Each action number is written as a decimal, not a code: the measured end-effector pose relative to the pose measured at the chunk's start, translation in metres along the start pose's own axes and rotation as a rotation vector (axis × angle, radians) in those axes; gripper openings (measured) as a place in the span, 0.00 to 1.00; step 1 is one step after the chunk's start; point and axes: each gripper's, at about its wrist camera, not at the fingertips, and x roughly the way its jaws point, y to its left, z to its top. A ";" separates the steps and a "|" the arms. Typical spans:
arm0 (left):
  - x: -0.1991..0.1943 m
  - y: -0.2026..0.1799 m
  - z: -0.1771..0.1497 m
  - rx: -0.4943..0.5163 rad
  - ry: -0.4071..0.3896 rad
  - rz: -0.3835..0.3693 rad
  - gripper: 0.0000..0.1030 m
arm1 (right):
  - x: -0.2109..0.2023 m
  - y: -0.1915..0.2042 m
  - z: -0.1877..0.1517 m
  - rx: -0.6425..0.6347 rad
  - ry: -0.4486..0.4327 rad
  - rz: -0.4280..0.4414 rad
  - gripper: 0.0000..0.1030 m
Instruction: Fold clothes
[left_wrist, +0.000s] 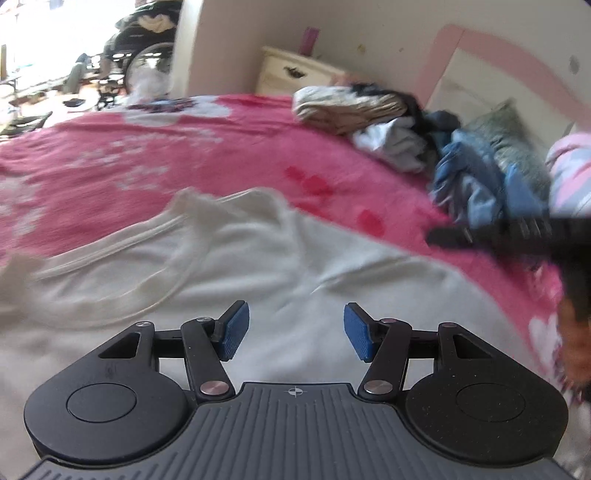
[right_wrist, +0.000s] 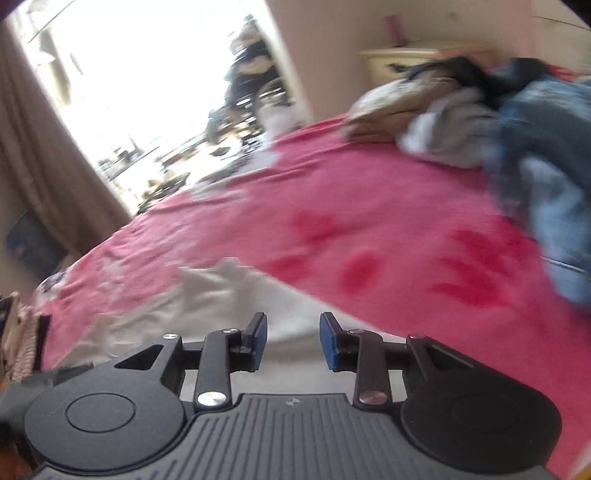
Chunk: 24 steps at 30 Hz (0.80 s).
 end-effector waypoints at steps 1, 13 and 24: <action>-0.004 0.005 -0.004 -0.004 0.000 0.016 0.55 | 0.010 0.014 0.004 -0.020 0.013 0.014 0.34; -0.020 0.026 -0.027 -0.050 0.003 0.060 0.55 | 0.149 0.071 0.030 0.081 0.161 -0.085 0.11; -0.034 0.033 -0.029 -0.086 -0.003 0.129 0.55 | 0.126 0.078 0.030 0.011 0.044 -0.150 0.08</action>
